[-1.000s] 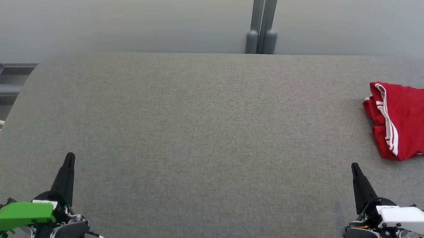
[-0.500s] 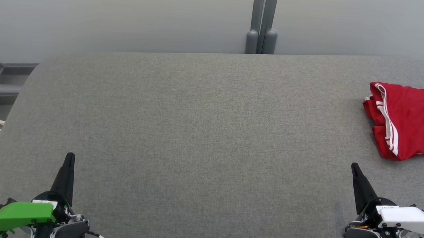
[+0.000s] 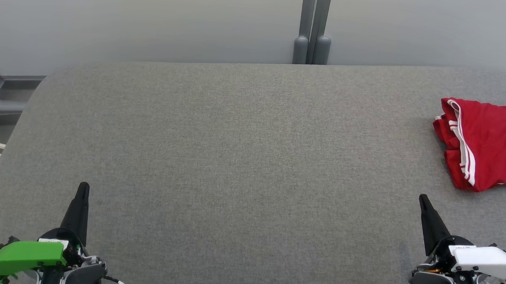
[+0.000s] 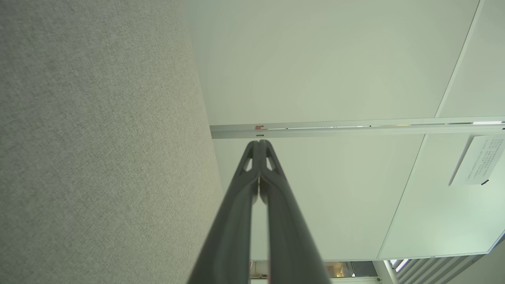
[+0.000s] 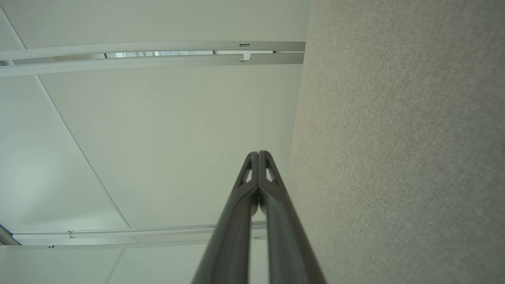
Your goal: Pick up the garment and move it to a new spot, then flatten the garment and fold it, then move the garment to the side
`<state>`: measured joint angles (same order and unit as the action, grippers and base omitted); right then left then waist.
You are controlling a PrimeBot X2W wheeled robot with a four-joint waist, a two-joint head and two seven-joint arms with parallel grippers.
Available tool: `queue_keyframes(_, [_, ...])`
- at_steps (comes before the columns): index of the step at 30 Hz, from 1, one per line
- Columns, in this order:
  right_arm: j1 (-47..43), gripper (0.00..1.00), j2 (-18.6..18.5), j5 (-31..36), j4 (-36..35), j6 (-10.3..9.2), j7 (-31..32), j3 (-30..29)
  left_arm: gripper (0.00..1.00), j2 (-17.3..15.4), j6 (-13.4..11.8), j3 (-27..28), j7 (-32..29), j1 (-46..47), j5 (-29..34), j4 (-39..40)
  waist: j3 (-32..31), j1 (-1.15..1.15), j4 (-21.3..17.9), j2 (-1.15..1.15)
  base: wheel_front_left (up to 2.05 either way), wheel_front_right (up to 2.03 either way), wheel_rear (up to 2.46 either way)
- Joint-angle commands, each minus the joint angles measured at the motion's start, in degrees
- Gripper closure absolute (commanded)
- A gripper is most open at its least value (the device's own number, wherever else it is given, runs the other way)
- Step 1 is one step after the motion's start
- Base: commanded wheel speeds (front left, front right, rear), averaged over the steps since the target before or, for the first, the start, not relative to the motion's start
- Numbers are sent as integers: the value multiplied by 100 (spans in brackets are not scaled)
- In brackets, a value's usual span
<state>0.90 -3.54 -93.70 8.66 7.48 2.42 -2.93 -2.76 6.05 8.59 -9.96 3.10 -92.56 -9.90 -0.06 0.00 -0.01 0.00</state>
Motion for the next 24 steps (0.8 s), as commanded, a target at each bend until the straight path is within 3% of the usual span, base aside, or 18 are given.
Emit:
queue_keyframes(1, [36,100,-30,-37,-26,2,-17,8,100,-22,-14,13,2,83,3,12,0,0,0,0,0,0,0])
queue_keyframes(24, [34,100,-42,-54,-28,2,-43,29,100,-22,-14,13,2,83,3,11,0,0,0,0,0,0,0])
